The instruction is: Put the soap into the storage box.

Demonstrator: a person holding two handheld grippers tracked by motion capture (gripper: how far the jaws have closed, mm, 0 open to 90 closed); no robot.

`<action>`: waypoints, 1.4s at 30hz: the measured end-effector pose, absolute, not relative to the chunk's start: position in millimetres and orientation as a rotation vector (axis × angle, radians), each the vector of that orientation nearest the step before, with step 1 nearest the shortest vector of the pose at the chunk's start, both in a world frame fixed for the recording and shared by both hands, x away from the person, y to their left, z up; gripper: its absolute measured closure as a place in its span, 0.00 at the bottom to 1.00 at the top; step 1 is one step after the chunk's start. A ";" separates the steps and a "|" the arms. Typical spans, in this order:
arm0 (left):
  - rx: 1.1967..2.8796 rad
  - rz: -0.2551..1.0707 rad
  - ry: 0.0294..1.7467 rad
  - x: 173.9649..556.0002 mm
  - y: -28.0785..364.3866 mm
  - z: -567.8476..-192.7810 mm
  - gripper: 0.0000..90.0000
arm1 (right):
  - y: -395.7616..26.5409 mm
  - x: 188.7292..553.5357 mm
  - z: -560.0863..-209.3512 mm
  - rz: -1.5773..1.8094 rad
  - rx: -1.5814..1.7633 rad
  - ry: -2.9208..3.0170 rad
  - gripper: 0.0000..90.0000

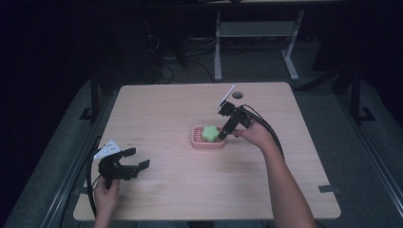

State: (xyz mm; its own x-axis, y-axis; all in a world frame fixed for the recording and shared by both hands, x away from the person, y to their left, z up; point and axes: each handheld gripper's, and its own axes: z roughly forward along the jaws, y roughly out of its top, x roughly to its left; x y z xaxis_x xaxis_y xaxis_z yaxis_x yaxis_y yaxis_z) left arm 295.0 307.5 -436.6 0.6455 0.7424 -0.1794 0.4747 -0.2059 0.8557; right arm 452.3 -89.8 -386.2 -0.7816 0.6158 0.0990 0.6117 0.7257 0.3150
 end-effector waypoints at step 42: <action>1.862 0.339 0.972 295.0 306.3 -437.3 0.16 | -120.1 428.1 -387.6 0.540 1.040 2.908 0.22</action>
